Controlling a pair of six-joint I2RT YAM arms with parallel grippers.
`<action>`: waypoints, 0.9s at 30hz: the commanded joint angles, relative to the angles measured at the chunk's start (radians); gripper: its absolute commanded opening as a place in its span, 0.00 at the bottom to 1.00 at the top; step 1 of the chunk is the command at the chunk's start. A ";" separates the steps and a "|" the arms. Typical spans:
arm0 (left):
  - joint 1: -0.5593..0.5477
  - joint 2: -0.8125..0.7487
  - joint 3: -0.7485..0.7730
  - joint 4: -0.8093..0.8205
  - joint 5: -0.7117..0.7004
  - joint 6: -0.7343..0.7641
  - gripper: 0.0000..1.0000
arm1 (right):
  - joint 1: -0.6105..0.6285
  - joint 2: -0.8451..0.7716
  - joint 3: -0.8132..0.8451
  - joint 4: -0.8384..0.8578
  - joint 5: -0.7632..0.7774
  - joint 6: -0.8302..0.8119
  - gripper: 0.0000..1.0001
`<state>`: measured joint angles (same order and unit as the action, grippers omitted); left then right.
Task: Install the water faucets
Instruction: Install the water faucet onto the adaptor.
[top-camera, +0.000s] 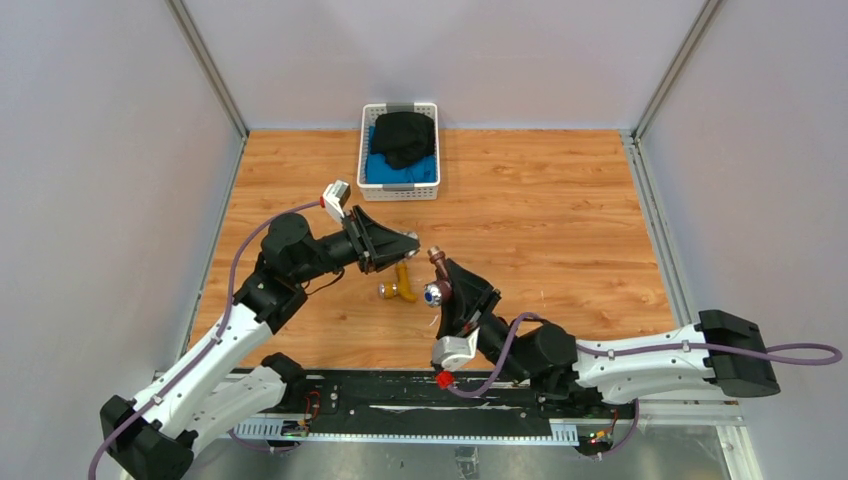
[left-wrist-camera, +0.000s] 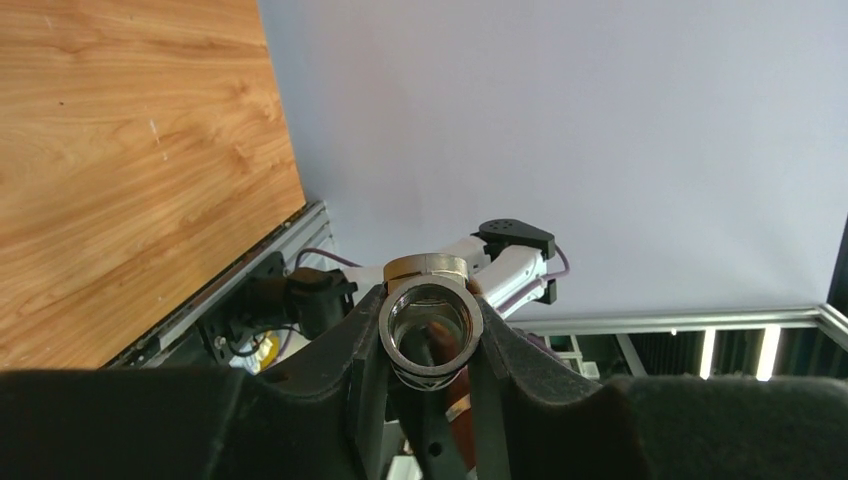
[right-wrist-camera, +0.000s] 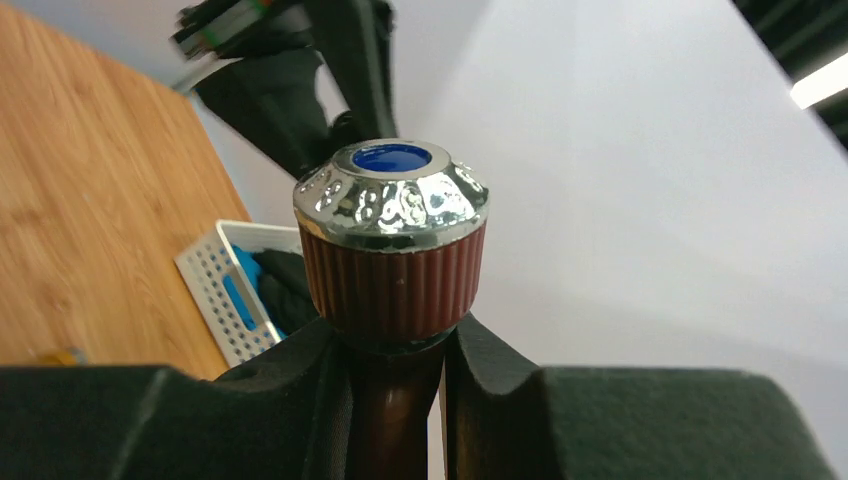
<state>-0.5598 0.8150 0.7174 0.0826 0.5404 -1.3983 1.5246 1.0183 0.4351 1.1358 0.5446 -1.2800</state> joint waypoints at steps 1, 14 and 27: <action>-0.004 0.033 0.059 -0.037 0.038 0.026 0.00 | 0.051 0.030 0.036 -0.124 0.043 -0.374 0.00; -0.005 0.074 0.087 -0.050 0.082 0.029 0.00 | 0.106 0.092 0.075 -0.149 0.059 -0.491 0.00; -0.003 0.037 0.075 -0.066 0.068 0.037 0.00 | 0.077 0.114 0.069 -0.052 0.094 -0.502 0.00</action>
<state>-0.5598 0.8776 0.7742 0.0090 0.5945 -1.3716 1.6138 1.1339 0.4797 1.0195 0.6212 -1.7744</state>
